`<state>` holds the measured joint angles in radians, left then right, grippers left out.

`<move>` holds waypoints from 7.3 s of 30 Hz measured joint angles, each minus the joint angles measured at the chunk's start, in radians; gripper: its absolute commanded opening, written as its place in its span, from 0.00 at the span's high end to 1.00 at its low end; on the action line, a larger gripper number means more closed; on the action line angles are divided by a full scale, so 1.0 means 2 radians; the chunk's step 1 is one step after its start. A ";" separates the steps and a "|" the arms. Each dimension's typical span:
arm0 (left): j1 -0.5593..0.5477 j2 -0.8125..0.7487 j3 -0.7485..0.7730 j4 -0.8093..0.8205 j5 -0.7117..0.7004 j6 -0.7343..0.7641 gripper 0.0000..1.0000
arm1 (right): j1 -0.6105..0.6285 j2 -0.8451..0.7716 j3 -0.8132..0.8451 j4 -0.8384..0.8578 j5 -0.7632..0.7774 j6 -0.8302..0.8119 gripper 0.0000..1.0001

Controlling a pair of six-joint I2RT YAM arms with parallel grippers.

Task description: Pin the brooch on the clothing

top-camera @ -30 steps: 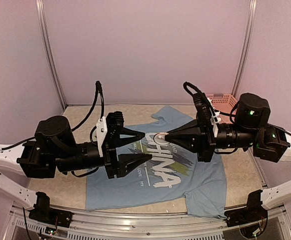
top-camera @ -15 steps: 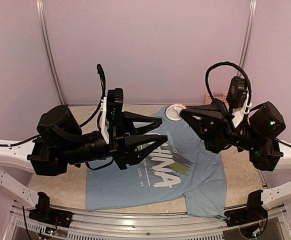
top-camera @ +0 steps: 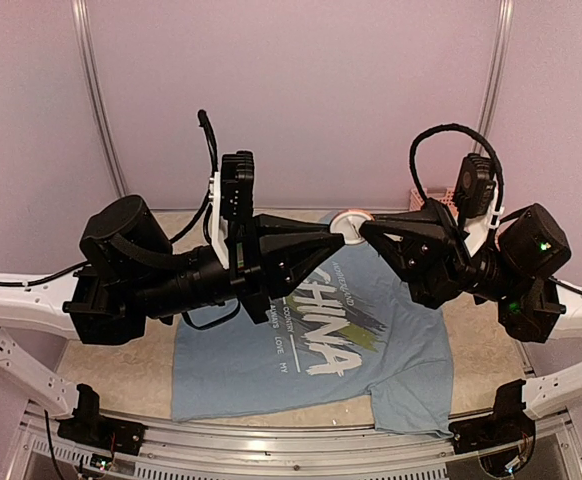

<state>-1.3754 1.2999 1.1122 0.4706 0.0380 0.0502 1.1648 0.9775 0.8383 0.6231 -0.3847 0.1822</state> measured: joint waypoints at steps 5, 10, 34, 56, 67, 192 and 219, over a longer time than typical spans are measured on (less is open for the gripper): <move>0.000 0.002 0.007 0.000 0.002 0.000 0.94 | 0.000 0.000 0.000 0.000 0.000 0.000 1.00; 0.002 0.006 0.012 0.000 0.006 -0.003 1.00 | 0.000 -0.001 0.000 0.000 -0.001 0.000 1.00; -0.021 0.008 0.037 -0.066 -0.039 0.079 1.00 | -0.001 -0.019 0.161 -0.366 0.021 -0.042 0.32; -0.034 0.021 0.062 -0.095 -0.037 0.106 1.00 | -0.001 -0.024 0.155 -0.390 0.008 -0.051 0.83; -0.039 0.025 0.075 -0.113 -0.037 0.135 1.00 | 0.002 -0.023 0.155 -0.397 0.013 -0.043 0.79; 0.521 0.324 0.005 -0.257 -0.152 -0.234 0.54 | -0.249 0.066 -0.090 -0.271 -0.023 0.034 1.00; 0.532 0.352 0.016 -0.243 -0.124 -0.243 1.00 | -0.249 0.076 -0.090 -0.271 -0.033 0.022 1.00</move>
<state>-0.3111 2.0041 1.1450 -0.0151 -0.2104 -0.4362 0.6670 1.1286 0.6579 0.0807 -0.4507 0.2253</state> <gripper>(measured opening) 0.007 0.006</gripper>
